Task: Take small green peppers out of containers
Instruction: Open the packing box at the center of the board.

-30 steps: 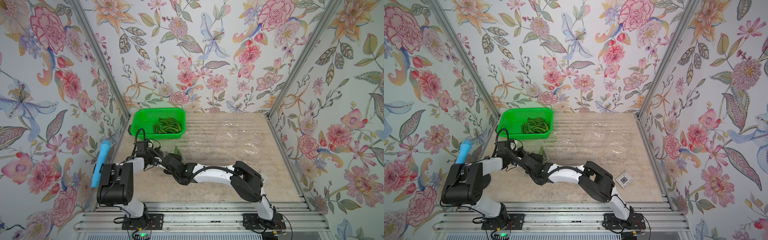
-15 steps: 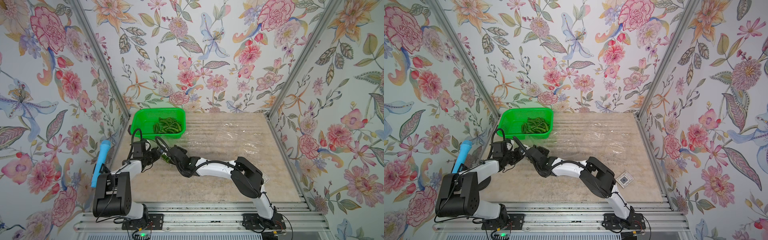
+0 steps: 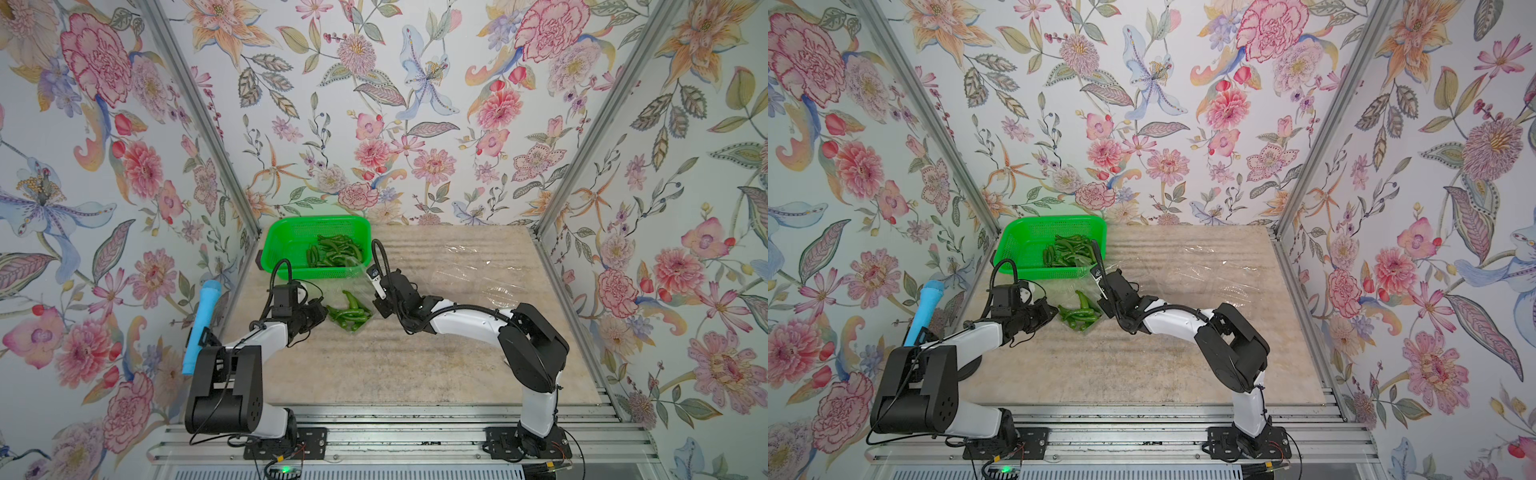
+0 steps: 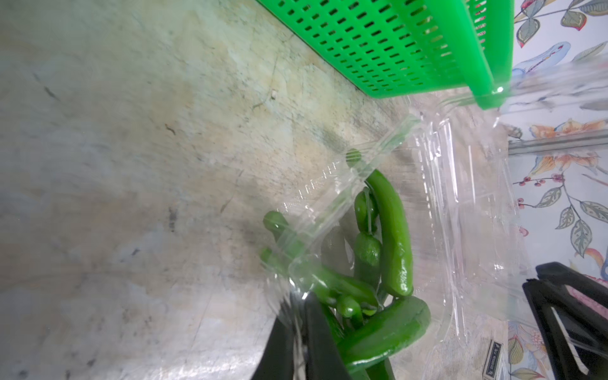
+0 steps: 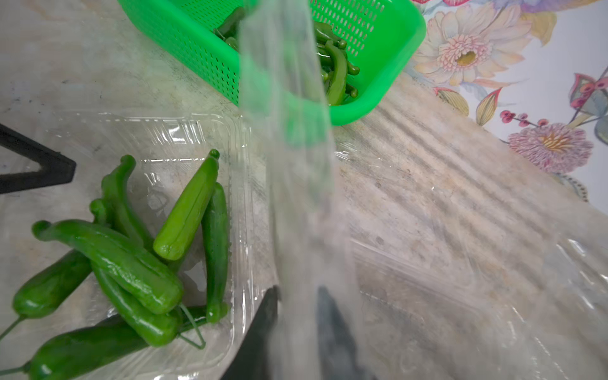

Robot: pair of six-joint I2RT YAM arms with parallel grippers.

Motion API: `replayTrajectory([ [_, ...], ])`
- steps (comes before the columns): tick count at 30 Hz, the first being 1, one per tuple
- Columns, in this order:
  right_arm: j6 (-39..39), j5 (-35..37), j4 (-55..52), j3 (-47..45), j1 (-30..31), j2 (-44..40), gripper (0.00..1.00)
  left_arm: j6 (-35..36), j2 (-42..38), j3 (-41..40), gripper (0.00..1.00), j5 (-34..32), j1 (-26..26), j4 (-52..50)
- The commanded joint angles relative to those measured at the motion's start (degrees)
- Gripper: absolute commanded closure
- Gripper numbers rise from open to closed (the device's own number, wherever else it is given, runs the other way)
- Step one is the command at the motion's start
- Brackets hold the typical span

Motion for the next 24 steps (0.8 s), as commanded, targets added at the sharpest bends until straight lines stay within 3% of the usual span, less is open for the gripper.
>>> replayTrajectory([
  [1,4.9,-4.2,-1.8,-1.1,-1.6,-2.3,0.67,-0.8,1.3,0.6,0.9,-0.6,-1.3,1.5],
  [3,7.2,-6.9,-1.9,-2.5,-3.4,-3.2,0.47,-0.8,1.2,0.8,0.9,-1.0,-1.6,1.1],
  [7,9.3,-14.9,-1.6,-5.0,-8.0,-4.9,0.34,-0.5,1.0,0.7,0.84,-1.2,-1.6,0.9],
  [13,8.5,-19.0,-0.3,-8.9,-11.5,-11.2,0.25,-0.5,0.8,1.3,0.8,-1.5,-1.6,0.8],
  [21,6.4,-17.7,-3.4,-11.8,-12.8,-20.2,0.25,-0.7,-0.4,1.7,0.75,-1.7,-1.6,0.4],
  [24,4.3,-21.3,-5.3,-10.9,-11.1,-20.8,0.27,-0.8,-2.4,1.4,0.7,-2.7,-1.6,0.2],
])
